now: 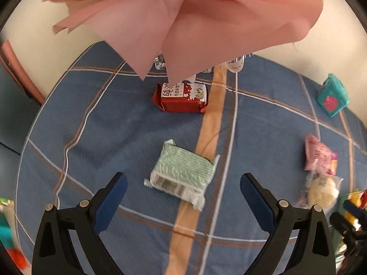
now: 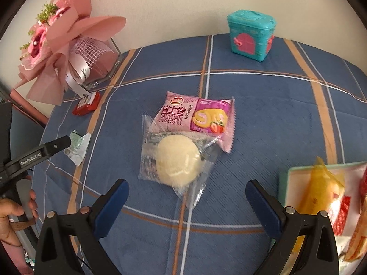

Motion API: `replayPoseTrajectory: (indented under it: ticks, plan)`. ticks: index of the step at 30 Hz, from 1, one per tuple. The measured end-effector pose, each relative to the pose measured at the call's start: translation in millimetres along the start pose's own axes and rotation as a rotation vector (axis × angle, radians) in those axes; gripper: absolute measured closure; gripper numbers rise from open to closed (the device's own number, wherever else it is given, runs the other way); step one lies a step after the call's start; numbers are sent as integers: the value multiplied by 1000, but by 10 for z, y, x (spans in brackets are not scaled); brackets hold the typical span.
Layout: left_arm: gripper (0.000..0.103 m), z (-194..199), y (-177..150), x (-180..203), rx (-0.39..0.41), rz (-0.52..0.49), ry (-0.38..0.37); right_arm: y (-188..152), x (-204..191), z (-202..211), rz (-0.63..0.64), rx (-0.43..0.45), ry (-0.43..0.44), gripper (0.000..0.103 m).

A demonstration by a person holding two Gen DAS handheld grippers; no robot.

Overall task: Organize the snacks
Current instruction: 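Move the left tool to the green wafer packet while the right tool approaches the clear-bagged bun, then close the left tool on the green packet while the right tool grasps the bun bag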

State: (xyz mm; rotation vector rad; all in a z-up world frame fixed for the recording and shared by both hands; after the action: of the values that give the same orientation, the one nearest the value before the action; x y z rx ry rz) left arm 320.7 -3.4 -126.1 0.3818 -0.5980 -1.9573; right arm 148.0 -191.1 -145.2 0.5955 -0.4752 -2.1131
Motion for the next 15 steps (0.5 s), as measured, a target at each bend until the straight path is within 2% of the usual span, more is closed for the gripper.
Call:
replayPoseTrajectory:
  ticks: [3, 6, 12, 14, 15]
  plan:
    - [4, -107, 11, 16, -3, -21, -20, 32, -50, -108, -6, -9, 7, 1]
    - [5, -245, 14, -23, -18, -43, -2, 53, -97, -212, 0, -19, 1, 2]
    - [9, -457, 2, -58, -43, -63, -4, 68, -128, -354, -1, -30, -18, 12]
    - [27, -519, -1, -85, -53, -56, -6, 65, -123, -370, -2, -29, -23, 19]
    - [30, -532, -9, -91, -55, -46, -13, 59, -118, -374, -7, -29, -20, 23]
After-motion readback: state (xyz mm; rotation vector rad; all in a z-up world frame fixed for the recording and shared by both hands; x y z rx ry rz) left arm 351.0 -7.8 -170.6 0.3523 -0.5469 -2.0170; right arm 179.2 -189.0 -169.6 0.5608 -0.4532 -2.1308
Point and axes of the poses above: each gripper's, at about its wrist camera, not at the fingertips, and z roughly against the way its jaws point, x to its right, y to its top, the point moved 10 cm from there along -z, roughly the way its jaws point, and after that the axes turned 10 degrees about x, right-handed, at the moved point
